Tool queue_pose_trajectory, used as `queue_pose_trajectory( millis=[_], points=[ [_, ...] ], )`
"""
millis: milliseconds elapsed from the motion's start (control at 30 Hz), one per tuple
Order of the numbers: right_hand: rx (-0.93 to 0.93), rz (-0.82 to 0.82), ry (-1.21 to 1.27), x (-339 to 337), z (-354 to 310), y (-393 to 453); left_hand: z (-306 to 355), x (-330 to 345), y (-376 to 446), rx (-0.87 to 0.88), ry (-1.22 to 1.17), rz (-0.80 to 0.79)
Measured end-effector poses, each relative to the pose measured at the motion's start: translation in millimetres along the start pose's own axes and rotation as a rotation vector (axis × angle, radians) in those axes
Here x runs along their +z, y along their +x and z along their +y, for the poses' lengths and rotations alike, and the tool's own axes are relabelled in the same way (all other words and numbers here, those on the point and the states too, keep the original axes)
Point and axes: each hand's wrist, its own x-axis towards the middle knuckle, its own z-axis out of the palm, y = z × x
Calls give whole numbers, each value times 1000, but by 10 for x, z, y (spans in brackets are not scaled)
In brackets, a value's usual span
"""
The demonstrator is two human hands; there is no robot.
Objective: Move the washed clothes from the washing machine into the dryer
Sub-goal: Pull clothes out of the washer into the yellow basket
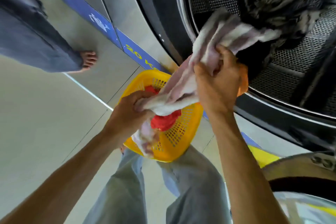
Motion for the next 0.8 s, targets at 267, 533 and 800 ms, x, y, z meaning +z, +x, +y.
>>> queue_pose_trajectory(
  millis=[267,533,800],
  points=[
    [-17,-293,-32,304,308,-1280,30,-86,217,-260,-607,-237],
    [68,-735,-467,270,746,-1306,-91,108,310,-78,517,-96],
    [-143,103,-47,-579,113,290,823,485,250,573,286,114]
  ],
)
